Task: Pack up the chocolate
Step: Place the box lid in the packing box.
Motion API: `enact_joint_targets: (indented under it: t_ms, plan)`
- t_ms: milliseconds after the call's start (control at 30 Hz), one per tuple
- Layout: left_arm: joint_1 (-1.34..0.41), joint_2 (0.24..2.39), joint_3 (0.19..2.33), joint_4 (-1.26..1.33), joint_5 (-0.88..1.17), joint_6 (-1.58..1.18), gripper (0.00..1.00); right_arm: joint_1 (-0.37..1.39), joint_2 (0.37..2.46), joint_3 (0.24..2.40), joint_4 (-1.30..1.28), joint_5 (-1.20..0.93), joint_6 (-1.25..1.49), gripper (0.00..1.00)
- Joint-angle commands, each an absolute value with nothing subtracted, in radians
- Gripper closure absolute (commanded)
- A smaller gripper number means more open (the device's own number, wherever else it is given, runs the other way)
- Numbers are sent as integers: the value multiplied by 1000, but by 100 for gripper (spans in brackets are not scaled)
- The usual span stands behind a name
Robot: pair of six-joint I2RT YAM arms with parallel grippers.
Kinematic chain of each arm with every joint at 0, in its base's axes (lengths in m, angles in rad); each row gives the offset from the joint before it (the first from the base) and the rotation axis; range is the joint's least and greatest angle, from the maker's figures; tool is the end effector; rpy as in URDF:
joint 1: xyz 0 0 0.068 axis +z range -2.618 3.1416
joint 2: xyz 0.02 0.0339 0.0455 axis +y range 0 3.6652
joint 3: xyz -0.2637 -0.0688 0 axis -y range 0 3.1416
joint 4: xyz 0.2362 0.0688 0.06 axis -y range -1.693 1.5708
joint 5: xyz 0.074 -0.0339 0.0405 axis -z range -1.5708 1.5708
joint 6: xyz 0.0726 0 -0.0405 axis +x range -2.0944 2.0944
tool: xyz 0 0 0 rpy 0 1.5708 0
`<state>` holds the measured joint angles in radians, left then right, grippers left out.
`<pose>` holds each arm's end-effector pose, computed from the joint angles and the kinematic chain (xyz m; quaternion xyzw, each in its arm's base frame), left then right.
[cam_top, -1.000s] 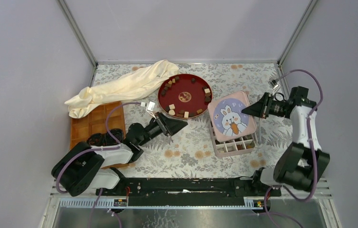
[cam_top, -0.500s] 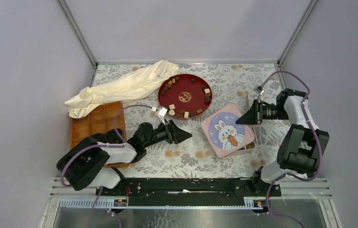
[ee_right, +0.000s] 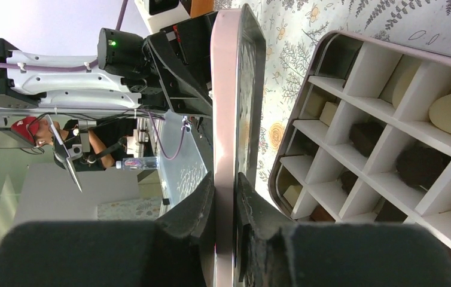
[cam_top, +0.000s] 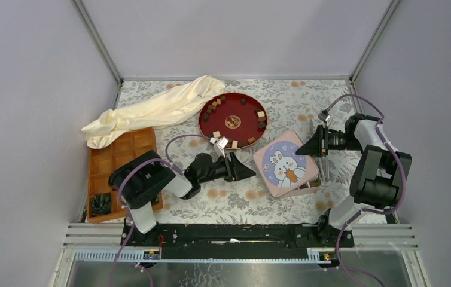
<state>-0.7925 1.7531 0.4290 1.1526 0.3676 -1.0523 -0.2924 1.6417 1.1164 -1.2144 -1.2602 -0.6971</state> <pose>0.2084 -0.2486 0.1342 0.0193 0.7611 -0.5891 0.2709 0.2660 -0.0079 0.2152 -0.1131 0.7987 0.5491 0.2188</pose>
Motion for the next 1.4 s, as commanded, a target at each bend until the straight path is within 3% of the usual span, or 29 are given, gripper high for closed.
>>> enact_joint_targets:
  t_ms: [0, 333, 1000, 1367]
  plan:
    - [-806, 1797, 498, 1224, 382, -1089, 36, -295, 1636, 1110, -1162, -1279, -610, 99]
    - [-841, 1867, 665, 926, 376, -1023, 36, -350, 1683, 1094, -1085, -1225, -534, 96]
    - [-867, 1972, 856, 751, 401, -977, 41, -418, 1786, 1107, -1116, -1184, -622, 81]
    - [-881, 1980, 947, 623, 388, -930, 43, -443, 1763, 1127, -1088, -1091, -636, 59]
